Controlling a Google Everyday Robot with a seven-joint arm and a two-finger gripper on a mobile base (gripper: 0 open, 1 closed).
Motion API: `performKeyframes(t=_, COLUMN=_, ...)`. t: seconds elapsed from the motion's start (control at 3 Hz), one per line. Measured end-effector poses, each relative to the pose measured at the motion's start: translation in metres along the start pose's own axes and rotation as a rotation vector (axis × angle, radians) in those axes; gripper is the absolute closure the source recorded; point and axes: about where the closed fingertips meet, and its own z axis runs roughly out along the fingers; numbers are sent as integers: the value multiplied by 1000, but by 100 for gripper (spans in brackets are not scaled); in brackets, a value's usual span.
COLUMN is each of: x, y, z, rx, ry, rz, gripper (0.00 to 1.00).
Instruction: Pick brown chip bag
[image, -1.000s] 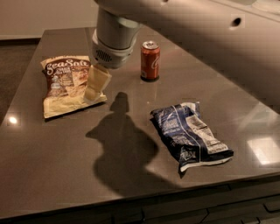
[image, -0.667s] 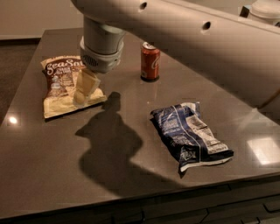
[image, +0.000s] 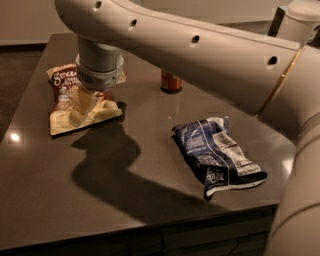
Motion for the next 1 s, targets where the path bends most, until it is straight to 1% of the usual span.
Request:
performKeyframes(t=0.33, x=-11, y=-4, z=16, rx=4, ry=-3, rz=15, gripper=0)
performKeyframes(t=0.67, x=-16, y=-10, z=29, rx=-4, ry=4, rz=30, gripper=0)
performKeyframes(t=1.0, x=-19, y=-10, z=39, rx=-18, ry=11, rz=32, gripper=0)
